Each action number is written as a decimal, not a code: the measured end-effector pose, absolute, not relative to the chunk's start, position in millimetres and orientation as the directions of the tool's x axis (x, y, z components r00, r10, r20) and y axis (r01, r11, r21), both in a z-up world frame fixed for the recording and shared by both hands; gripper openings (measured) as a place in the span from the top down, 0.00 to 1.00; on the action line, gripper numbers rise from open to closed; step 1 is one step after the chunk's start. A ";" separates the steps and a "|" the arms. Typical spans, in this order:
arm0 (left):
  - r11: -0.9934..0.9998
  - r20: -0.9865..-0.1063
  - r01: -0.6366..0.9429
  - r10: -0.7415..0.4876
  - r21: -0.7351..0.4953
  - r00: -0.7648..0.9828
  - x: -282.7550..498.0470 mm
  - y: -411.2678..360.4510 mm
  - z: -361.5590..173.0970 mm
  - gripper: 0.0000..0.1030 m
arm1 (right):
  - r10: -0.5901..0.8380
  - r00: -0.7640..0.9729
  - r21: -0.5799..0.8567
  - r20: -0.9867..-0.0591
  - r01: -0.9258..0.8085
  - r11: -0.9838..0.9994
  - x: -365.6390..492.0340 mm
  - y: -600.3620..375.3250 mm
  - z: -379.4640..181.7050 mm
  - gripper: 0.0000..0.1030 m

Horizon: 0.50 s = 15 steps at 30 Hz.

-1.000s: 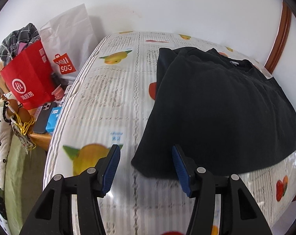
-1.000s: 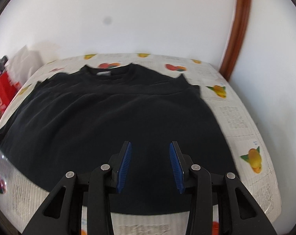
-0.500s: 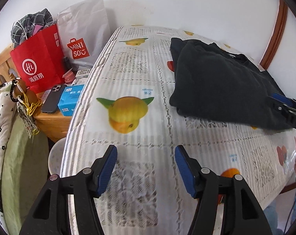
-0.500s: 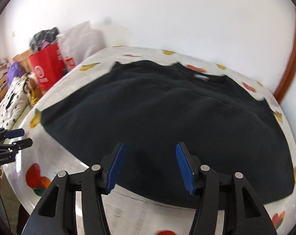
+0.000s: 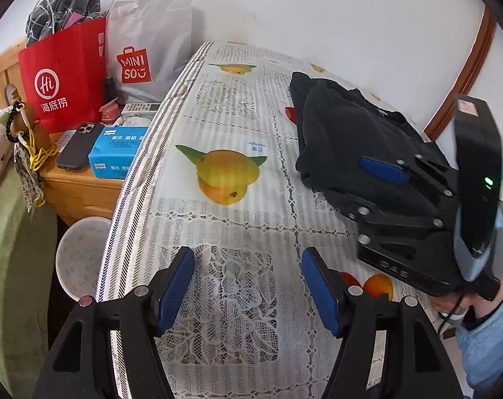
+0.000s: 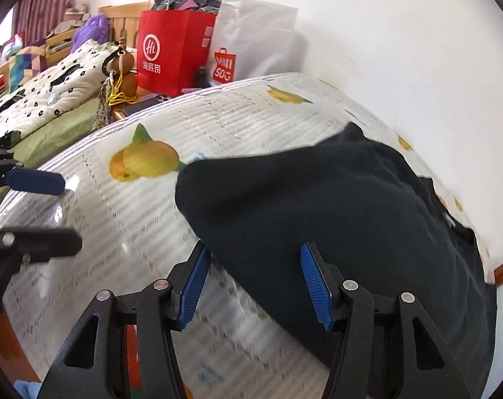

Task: Fold small clothes

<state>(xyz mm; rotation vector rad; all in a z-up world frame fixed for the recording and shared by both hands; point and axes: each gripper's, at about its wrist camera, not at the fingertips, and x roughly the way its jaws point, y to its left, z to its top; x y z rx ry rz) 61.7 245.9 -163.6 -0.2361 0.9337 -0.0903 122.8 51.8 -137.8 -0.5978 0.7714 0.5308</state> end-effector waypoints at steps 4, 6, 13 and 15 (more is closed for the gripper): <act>0.964 -0.767 -0.032 -0.191 -0.265 0.613 57.1 249.0 -165.6 0.36 | 0.245 0.590 -0.252 -0.769 -0.632 0.733 144.5 64.5 -140.6 0.46; 0.965 -0.763 -0.032 -0.187 -0.262 0.618 56.5 247.3 -165.8 0.33 | 0.239 0.588 -0.249 -0.773 -0.628 0.738 152.2 66.2 -143.0 0.48; 0.988 -0.783 -0.020 -0.109 -0.153 0.613 65.4 223.3 -165.8 0.32 | 0.301 0.625 -0.162 -0.720 -0.573 0.803 163.9 42.3 -114.5 0.83; 0.996 -0.790 -0.020 -0.061 -0.092 0.610 69.2 212.6 -166.7 0.31 | 0.340 0.672 -0.101 -0.658 -0.526 0.845 163.3 14.4 -86.7 0.83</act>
